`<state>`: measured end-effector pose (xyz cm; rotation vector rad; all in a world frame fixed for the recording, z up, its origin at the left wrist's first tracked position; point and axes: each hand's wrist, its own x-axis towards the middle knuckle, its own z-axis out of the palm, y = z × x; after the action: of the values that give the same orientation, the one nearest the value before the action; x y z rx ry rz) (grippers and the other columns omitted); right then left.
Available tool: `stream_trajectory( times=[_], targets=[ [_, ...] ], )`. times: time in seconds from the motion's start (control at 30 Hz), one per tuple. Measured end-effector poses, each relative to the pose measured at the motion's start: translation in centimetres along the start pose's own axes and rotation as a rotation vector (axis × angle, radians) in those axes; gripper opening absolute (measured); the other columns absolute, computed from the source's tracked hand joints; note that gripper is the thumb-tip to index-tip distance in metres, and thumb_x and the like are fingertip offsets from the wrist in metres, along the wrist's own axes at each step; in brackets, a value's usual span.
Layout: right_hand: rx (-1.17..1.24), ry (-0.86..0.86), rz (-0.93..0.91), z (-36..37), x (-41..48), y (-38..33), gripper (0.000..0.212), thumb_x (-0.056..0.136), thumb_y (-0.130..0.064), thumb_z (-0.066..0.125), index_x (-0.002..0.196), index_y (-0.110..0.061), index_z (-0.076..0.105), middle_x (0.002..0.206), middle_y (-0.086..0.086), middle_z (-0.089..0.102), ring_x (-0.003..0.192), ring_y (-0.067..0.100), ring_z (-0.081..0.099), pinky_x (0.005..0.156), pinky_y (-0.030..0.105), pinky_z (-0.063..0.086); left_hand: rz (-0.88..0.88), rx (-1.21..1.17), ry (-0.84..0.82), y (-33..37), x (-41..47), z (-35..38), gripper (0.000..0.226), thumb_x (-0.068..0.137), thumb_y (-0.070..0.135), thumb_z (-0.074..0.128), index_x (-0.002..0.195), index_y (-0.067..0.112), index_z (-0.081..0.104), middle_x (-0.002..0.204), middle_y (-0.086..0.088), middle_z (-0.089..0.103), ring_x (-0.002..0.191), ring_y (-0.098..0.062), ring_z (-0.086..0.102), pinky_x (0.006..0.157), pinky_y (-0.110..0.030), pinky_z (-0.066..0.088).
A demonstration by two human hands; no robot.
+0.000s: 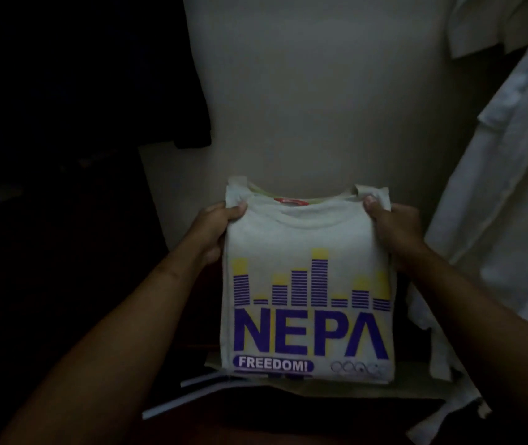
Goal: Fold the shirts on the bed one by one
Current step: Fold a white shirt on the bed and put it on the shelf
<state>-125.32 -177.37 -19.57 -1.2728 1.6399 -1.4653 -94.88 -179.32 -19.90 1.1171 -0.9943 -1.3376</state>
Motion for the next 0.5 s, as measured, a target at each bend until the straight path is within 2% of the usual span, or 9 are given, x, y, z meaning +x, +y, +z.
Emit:
stream_trajectory(
  times=[0.07, 0.13, 0.2, 0.3, 0.37, 0.5],
  targets=[
    [0.052, -0.022, 0.109, 1.2, 2.7, 1.6, 0.03, 0.1, -0.041, 0.066, 0.098, -0.011, 0.072, 0.1, 0.011, 0.075, 0.088, 0.025, 0.072, 0.084, 0.041, 0.059, -0.035, 0.011, 0.013, -0.9, 2.8, 0.2, 0.02, 0.101, 0.013, 0.065, 0.119, 0.007, 0.071, 0.116, -0.016, 0.076, 0.091, -0.026, 0.078, 0.071, -0.035, 0.064],
    [0.088, -0.02, 0.183, 2.5, 5.2, 3.5, 0.045, 0.096, -0.044, 0.071, 0.114, -0.003, 0.071, 0.108, 0.014, 0.074, 0.095, 0.029, 0.072, 0.084, 0.039, 0.057, -0.08, 0.019, 0.003, -2.5, 5.6, 0.2, 0.029, 0.102, 0.015, 0.064, 0.128, 0.004, 0.068, 0.12, -0.017, 0.075, 0.102, -0.03, 0.075, 0.081, -0.039, 0.062],
    [0.108, 0.012, 0.209, 3.6, 7.4, 5.9, 0.051, 0.092, -0.045, 0.075, 0.115, 0.001, 0.071, 0.11, 0.014, 0.074, 0.094, 0.028, 0.072, 0.084, 0.038, 0.057, -0.138, 0.014, 0.003, -4.6, 8.1, 0.0, 0.033, 0.102, 0.016, 0.064, 0.132, 0.003, 0.066, 0.123, -0.018, 0.074, 0.109, -0.034, 0.073, 0.087, -0.042, 0.06],
    [0.084, 0.03, 0.241, 5.1, 9.3, 8.4, 0.045, 0.095, -0.039, 0.073, 0.117, 0.0, 0.07, 0.109, 0.013, 0.072, 0.084, 0.023, 0.068, 0.081, 0.036, 0.053, -0.21, -0.015, 0.03, -7.7, 11.2, -0.3, 0.032, 0.101, 0.017, 0.065, 0.131, 0.003, 0.067, 0.12, -0.018, 0.075, 0.108, -0.036, 0.073, 0.084, -0.042, 0.06],
    [0.072, 0.002, 0.285, 5.9, 10.3, 9.7, 0.041, 0.099, -0.036, 0.068, 0.123, -0.001, 0.067, 0.107, 0.012, 0.068, 0.077, 0.016, 0.063, 0.079, 0.034, 0.047, -0.253, -0.028, 0.062, -9.4, 12.8, -0.8, 0.032, 0.101, 0.018, 0.066, 0.13, 0.004, 0.068, 0.12, -0.019, 0.075, 0.11, -0.037, 0.071, 0.088, -0.044, 0.059],
    [-0.021, -0.007, 0.321, 7.2, 11.9, 12.9, 0.05, 0.1, -0.039, 0.066, 0.126, 0.004, 0.064, 0.105, 0.013, 0.067, 0.087, 0.025, 0.063, 0.082, 0.036, 0.048, -0.343, 0.034, 0.146, -11.9, 14.8, -1.5, 0.034, 0.096, 0.018, 0.072, 0.126, 0.001, 0.07, 0.115, -0.021, 0.076, 0.105, -0.041, 0.072, 0.092, -0.049, 0.059]
  ],
)
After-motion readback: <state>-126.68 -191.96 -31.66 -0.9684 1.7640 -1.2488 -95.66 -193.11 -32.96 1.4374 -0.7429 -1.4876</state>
